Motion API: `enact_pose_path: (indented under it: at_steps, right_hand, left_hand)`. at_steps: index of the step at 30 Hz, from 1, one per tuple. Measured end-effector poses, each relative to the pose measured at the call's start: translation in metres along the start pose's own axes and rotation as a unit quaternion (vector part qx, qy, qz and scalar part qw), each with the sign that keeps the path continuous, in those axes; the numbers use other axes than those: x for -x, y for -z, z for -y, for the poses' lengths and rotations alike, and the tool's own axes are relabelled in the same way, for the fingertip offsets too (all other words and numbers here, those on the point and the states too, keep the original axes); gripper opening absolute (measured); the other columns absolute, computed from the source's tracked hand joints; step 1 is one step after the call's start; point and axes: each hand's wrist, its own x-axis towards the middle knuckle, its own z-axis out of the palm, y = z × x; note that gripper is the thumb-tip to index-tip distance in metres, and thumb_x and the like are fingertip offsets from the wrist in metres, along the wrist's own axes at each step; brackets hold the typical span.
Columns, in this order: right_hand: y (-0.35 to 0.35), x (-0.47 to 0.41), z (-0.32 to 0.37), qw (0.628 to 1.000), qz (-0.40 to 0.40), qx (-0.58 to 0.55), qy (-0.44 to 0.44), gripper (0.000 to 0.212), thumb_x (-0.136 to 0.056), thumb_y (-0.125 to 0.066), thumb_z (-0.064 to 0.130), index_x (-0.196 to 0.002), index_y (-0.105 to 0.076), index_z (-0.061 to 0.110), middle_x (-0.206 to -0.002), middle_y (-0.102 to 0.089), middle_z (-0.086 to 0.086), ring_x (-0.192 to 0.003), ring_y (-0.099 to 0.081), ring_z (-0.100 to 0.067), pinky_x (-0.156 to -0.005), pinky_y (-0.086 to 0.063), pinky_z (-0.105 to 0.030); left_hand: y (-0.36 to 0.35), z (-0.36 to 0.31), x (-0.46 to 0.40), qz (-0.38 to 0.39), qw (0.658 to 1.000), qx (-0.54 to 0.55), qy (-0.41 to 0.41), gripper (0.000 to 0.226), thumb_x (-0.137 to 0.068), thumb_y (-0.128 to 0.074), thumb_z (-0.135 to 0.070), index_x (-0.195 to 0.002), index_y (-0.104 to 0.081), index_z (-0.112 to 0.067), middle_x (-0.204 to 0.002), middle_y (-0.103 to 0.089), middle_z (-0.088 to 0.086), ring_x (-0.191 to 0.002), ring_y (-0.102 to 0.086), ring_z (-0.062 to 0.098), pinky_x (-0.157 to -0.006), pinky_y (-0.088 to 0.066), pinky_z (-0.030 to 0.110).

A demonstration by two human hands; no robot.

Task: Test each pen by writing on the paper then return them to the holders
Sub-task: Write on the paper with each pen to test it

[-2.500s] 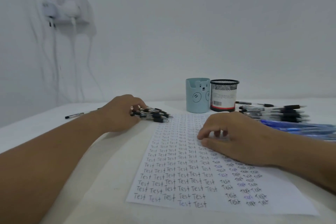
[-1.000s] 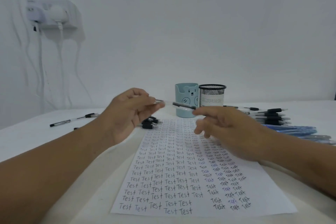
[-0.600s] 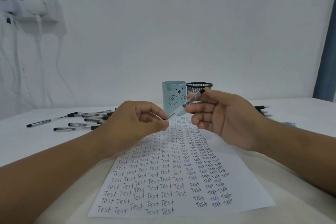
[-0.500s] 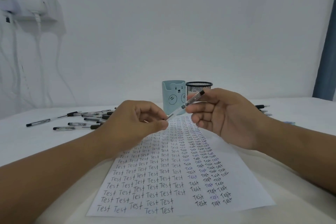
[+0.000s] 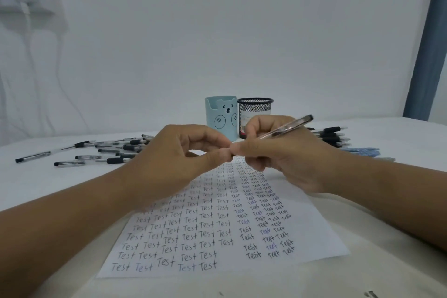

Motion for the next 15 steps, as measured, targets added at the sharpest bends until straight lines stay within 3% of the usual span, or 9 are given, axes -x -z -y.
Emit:
enact_pose_path:
  at_steps: [2, 4, 5, 7, 9, 12, 15]
  right_hand:
    - [0.008, 0.003, 0.002, 0.999, 0.004, -0.034, -0.030, 0.027, -0.078, -0.071, 0.006, -0.066, -0.049, 0.015, -0.055, -0.044, -0.005, -0.048, -0.042, -0.019, -0.046, -0.034, -0.025]
    - [0.015, 0.009, 0.007, 0.993, 0.051, -0.064, -0.080, 0.007, -0.078, -0.059, 0.013, -0.073, -0.055, 0.013, -0.057, -0.052, -0.010, -0.045, -0.046, -0.021, -0.042, -0.033, -0.022]
    - [0.017, 0.012, 0.009, 0.989, 0.084, -0.067, -0.106, 0.007, -0.078, -0.055, 0.016, -0.078, -0.060, 0.011, -0.062, -0.059, -0.014, -0.045, -0.049, -0.023, -0.040, -0.035, -0.021]
    - [0.018, 0.019, 0.010, 0.979, 0.145, -0.045, -0.138, 0.016, -0.075, -0.055, 0.018, -0.079, -0.067, 0.008, -0.067, -0.065, -0.017, -0.046, -0.053, -0.023, -0.037, -0.037, -0.019]
    - [0.012, 0.023, 0.010, 0.977, 0.166, 0.009, -0.132, 0.010, -0.070, -0.065, 0.018, -0.063, -0.064, 0.012, -0.059, -0.061, -0.013, -0.041, -0.047, -0.020, -0.036, -0.032, -0.018]
    - [0.004, 0.028, 0.007, 0.985, 0.125, 0.066, -0.099, 0.041, -0.076, -0.075, 0.019, -0.048, -0.045, 0.018, -0.046, -0.046, -0.003, -0.037, -0.037, -0.014, -0.041, -0.025, -0.020]
    - [0.008, 0.040, 0.008, 0.991, 0.083, 0.089, -0.061, 0.048, -0.081, -0.075, 0.013, -0.047, -0.041, 0.016, -0.041, -0.042, -0.001, -0.034, -0.041, -0.011, -0.041, -0.030, -0.020]
  left_hand:
    - [0.004, 0.004, 0.001, 0.039, 0.997, -0.058, 0.025, 0.033, -0.077, -0.069, -0.056, -0.106, -0.074, -0.041, -0.113, -0.073, -0.015, -0.103, -0.071, 0.011, -0.097, -0.055, 0.043]
    - [0.008, 0.008, 0.004, 0.081, 0.988, -0.126, 0.047, 0.036, -0.077, -0.062, -0.070, -0.108, -0.070, -0.053, -0.122, -0.065, -0.028, -0.110, -0.065, 0.002, -0.096, -0.051, 0.034]
    - [0.011, 0.009, 0.005, 0.099, 0.981, -0.160, 0.048, 0.039, -0.078, -0.058, -0.078, -0.110, -0.067, -0.057, -0.125, -0.061, -0.033, -0.115, -0.060, -0.001, -0.099, -0.048, 0.033]
    - [0.013, 0.009, 0.005, 0.134, 0.968, -0.208, 0.034, 0.044, -0.076, -0.057, -0.082, -0.113, -0.064, -0.059, -0.126, -0.057, -0.039, -0.122, -0.052, -0.008, -0.108, -0.042, 0.036]
    - [0.014, 0.009, 0.003, 0.167, 0.961, -0.220, 0.030, 0.046, -0.074, -0.064, -0.077, -0.115, -0.062, -0.058, -0.129, -0.054, -0.040, -0.124, -0.047, -0.013, -0.113, -0.037, 0.037]
    - [0.014, 0.013, 0.000, 0.187, 0.955, -0.230, 0.030, 0.059, -0.068, -0.066, -0.083, -0.121, -0.058, -0.059, -0.133, -0.052, -0.037, -0.128, -0.047, -0.008, -0.114, -0.037, 0.040]
    - [0.015, 0.014, -0.002, 0.194, 0.951, -0.238, 0.038, 0.067, -0.058, -0.060, -0.089, -0.119, -0.055, -0.063, -0.132, -0.049, -0.041, -0.126, -0.046, -0.011, -0.114, -0.037, 0.037]
